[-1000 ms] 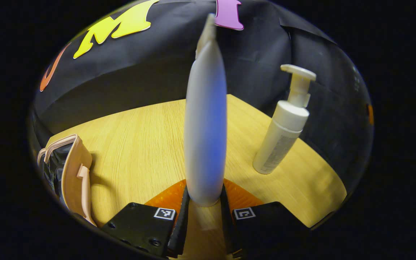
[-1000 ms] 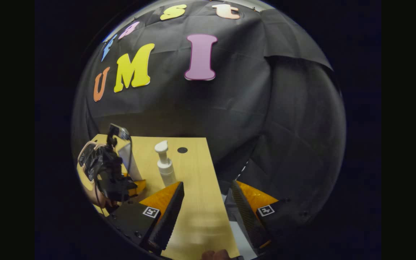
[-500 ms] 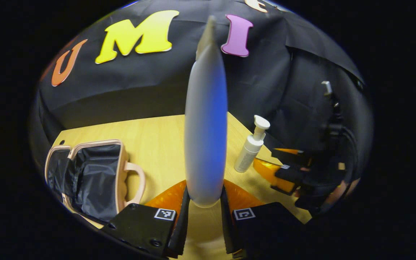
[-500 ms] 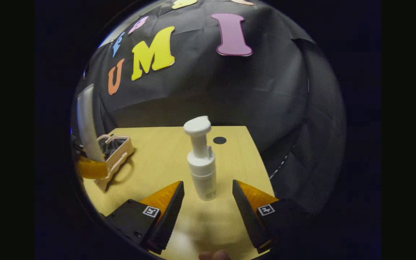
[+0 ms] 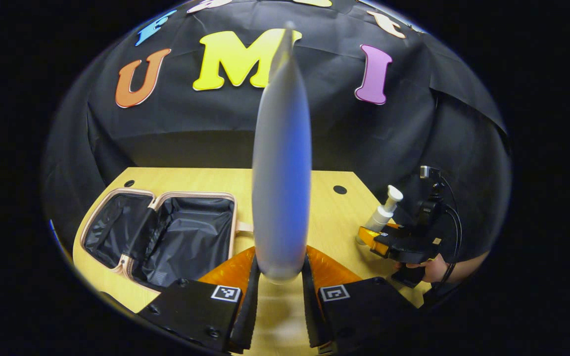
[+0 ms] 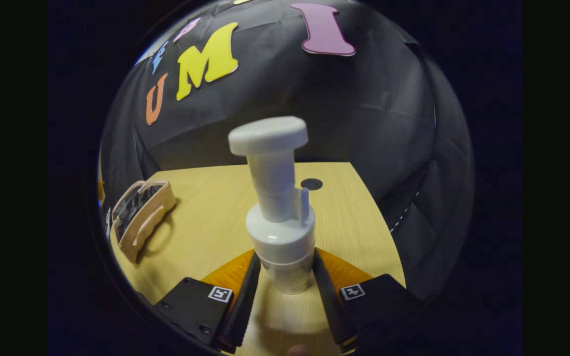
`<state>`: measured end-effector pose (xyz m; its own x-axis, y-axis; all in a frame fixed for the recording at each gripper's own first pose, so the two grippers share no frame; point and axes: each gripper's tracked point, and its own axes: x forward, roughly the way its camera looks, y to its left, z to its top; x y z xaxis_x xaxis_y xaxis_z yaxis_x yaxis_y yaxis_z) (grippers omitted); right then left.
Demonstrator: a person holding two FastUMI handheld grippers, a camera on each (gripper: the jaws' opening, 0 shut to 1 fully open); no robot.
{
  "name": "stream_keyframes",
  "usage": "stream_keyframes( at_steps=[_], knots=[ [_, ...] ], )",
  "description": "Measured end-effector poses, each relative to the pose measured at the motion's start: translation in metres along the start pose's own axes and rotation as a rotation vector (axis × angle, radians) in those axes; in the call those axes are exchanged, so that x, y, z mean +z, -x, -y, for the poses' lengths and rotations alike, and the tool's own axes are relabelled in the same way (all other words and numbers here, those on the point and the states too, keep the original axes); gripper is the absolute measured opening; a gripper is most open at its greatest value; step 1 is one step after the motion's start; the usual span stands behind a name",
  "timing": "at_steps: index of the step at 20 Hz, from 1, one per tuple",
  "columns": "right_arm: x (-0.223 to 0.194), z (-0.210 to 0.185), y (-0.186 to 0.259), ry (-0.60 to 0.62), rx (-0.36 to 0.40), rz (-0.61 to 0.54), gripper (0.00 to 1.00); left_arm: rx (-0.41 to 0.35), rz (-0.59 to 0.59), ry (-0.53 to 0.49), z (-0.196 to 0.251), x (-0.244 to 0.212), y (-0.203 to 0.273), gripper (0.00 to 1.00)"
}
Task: First open the suitcase, pack the skin care products into it, and then close the suitcase.
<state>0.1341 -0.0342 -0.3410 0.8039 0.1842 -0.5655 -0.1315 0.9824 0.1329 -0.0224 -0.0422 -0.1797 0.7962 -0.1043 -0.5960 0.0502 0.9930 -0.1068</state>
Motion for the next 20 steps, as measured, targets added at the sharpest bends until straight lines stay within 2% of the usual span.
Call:
stream_keyframes(
  at_steps=[3,4,7,12,16,20],
  knots=[
    [-0.001,0.003,-0.008,0.001,-0.009,0.0,0.58,0.03,-0.002,0.001,-0.011,0.0,0.009,0.44],
    [0.002,0.003,-0.006,0.006,-0.013,-0.001,0.52,0.04,0.001,0.004,-0.016,0.0,0.012,0.44],
    [0.001,0.005,-0.004,0.019,-0.028,-0.012,0.51,0.057,0.005,0.04,-0.031,-0.001,0.018,0.44],
    [0.015,-0.01,0.034,-0.01,-0.001,-0.021,0.48,0.07,0.019,0.059,-0.077,0.006,0.026,0.44],
    [0.043,-0.04,0.085,-0.028,0.031,0.008,0.48,-0.005,0.02,0.069,-0.113,0.012,0.025,0.44],
    [0.076,-0.079,0.141,-0.041,0.059,0.05,0.48,-0.094,-0.058,0.111,-0.149,-0.006,0.009,0.44]
  ],
)
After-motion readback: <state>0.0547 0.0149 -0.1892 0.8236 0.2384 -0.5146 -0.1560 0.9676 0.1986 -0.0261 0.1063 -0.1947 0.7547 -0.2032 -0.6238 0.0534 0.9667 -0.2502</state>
